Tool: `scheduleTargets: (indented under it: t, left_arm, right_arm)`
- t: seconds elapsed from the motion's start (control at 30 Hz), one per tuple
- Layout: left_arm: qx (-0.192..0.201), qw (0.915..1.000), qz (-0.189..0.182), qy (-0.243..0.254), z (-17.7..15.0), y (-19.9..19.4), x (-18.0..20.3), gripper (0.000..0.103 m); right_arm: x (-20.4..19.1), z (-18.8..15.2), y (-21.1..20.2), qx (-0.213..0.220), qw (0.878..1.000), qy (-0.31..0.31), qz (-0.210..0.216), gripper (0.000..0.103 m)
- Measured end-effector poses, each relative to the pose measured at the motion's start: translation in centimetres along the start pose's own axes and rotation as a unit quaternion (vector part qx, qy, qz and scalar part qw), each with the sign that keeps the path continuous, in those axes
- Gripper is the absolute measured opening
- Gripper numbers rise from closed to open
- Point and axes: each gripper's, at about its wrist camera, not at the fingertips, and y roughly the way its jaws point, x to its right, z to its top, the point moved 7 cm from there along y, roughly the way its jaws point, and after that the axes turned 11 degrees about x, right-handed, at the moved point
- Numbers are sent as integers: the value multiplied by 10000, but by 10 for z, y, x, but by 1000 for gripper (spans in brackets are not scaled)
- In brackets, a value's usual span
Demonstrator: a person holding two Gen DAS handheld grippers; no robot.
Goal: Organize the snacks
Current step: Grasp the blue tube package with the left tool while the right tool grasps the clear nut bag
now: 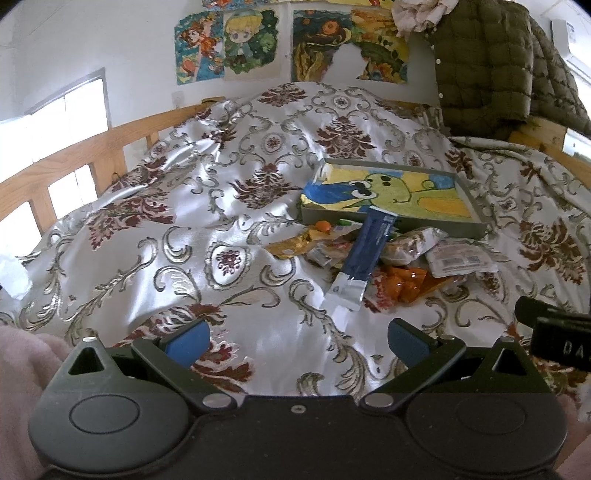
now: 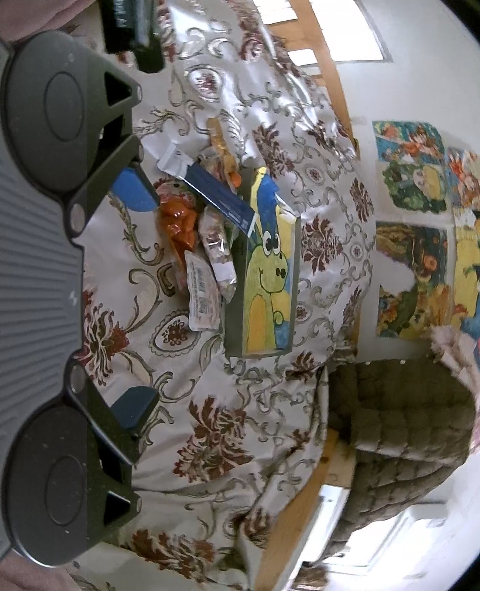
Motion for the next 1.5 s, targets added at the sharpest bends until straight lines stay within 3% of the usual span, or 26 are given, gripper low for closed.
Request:
scheduleTargets:
  t: [0.2, 0.37, 0.63, 0.77, 0.87, 1.0, 1.13, 1.27, 1.4, 1.5]
  left_arm:
    - [-41, 9996, -204, -207, 9, 9, -9, 102]
    - [52, 9985, -458, -312, 19, 13, -11, 102]
    - [-202, 9942, -1060, -8, 46, 47, 1, 102]
    - [-274, 9875, -1450, 562, 58, 76, 15, 102]
    - [-108, 9827, -1526, 1044, 66, 97, 25, 102]
    - [116, 9789, -1756, 1039, 75, 126, 36, 102]
    - [151, 9776, -1899, 899, 71, 157, 48, 102]
    - [159, 9719, -2007, 1220, 56, 177, 58, 102]
    - [-97, 9656, -2217, 1358, 37, 189, 59, 101]
    - [-306, 9616, -2421, 1257, 28, 195, 58, 98]
  right_arm:
    - [20, -2, 18, -560, 9974, 458, -36, 103]
    - [19, 9, 30, -770, 9960, 169, 416, 103]
    - [9, 43, 47, -605, 9887, -663, 1200, 103]
    - [10, 54, 63, -376, 9897, -547, 1270, 103]
    - [16, 59, 80, -378, 9893, -267, 1384, 103]
    - [26, 63, 106, -364, 9887, 111, 1450, 103]
    - [28, 62, 132, -121, 9912, 79, 1315, 103]
    - [18, 50, 166, -291, 9903, -9, 1357, 103]
    - [11, 42, 189, -290, 9862, 250, 1609, 103]
    - [5, 38, 204, -549, 9813, 499, 1778, 103]
